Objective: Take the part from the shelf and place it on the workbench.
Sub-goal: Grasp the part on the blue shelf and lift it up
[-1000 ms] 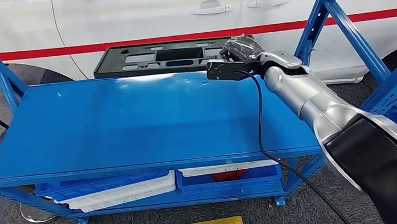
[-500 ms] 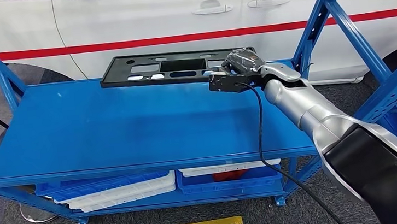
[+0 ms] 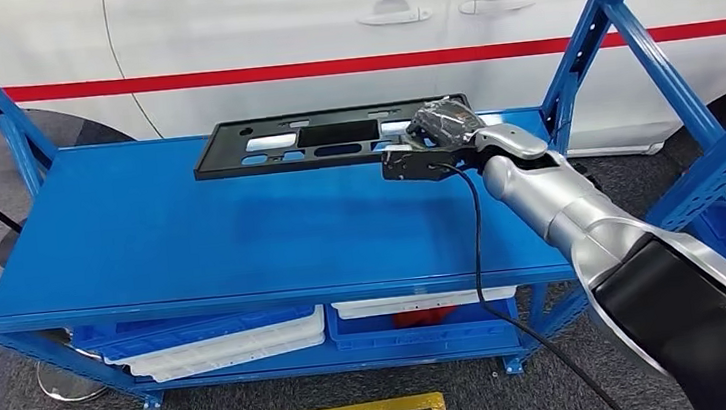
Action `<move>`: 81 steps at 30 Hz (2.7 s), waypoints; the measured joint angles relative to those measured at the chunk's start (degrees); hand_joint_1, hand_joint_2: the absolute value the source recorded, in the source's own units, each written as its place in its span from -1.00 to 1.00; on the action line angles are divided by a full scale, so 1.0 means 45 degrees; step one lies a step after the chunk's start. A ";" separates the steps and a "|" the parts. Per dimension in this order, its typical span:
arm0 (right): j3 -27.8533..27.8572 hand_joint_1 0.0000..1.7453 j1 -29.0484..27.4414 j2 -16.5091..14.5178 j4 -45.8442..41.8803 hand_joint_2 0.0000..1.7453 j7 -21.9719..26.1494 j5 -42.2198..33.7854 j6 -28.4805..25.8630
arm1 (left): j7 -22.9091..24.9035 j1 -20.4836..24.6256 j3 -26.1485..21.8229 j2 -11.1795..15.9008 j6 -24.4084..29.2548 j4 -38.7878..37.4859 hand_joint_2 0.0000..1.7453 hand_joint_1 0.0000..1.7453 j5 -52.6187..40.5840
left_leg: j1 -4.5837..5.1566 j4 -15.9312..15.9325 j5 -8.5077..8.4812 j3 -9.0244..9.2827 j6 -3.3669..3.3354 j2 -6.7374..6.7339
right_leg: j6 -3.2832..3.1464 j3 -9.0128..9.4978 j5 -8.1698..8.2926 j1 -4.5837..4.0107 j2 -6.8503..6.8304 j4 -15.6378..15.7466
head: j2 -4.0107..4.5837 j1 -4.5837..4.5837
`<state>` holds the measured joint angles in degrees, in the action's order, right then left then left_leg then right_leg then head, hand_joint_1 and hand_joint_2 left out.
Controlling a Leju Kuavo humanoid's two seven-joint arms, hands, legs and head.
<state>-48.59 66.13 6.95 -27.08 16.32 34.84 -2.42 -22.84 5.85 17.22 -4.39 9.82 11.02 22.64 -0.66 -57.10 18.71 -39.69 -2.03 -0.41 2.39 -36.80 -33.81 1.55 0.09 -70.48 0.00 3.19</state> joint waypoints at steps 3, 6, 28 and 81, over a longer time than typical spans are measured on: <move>-0.0131 0.88 0.0469 0.0022 -0.0192 -1.00 -0.0126 0.0259 -0.0016 | 0.0005 0.0000 -0.0002 0.0012 0.0024 0.0000 1.00 -1.00 0.0004 | -0.0003 -0.0175 -0.0171 -0.0279 0.0226 0.0007 | -0.0050 0.1363 0.0783 0.0007 0.0027 0.2273 | 0.0000 0.0001; -0.0218 0.88 0.0921 0.0097 -0.0377 -1.00 -0.0264 0.0384 -0.0006 | 0.0000 -0.0032 -0.0005 0.0030 0.0032 0.0000 1.00 -1.00 0.0017 | 0.0008 -0.0121 -0.0475 -0.0365 0.0508 0.0037 | -0.0307 0.1327 0.1060 -0.0097 0.0086 0.2550 | 0.0000 0.0002; -0.1098 0.88 0.3440 0.0519 -0.1080 -1.00 -0.0575 -0.0605 0.1682 | 0.0033 -0.0102 -0.0010 0.0121 0.0110 0.0000 1.00 -1.00 0.0095 | 0.0046 -0.0008 0.1022 0.1133 -0.0025 0.0009 | -0.0153 -0.1360 0.0424 -0.0145 -0.0010 -0.0512 | 0.0000 0.0006; -0.2635 0.88 0.1761 -0.0403 0.0109 -1.00 -0.0085 -0.2192 0.0518 | 0.0319 0.0091 -0.0008 -0.0033 0.0399 -0.0005 1.00 -1.00 -0.0005 | -0.0268 -0.0669 0.2126 0.1763 0.1088 0.0227 | -0.0245 -0.0687 0.3041 0.0003 -0.0173 0.2542 | 0.0000 0.0015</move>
<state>-60.45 74.06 5.13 -26.59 15.94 24.98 -0.08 -21.40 6.26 17.19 -4.54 11.62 10.99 22.62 -1.87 -60.11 28.28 -31.76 2.87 0.61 1.29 -39.89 -20.12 1.57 -0.69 -59.05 0.00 3.26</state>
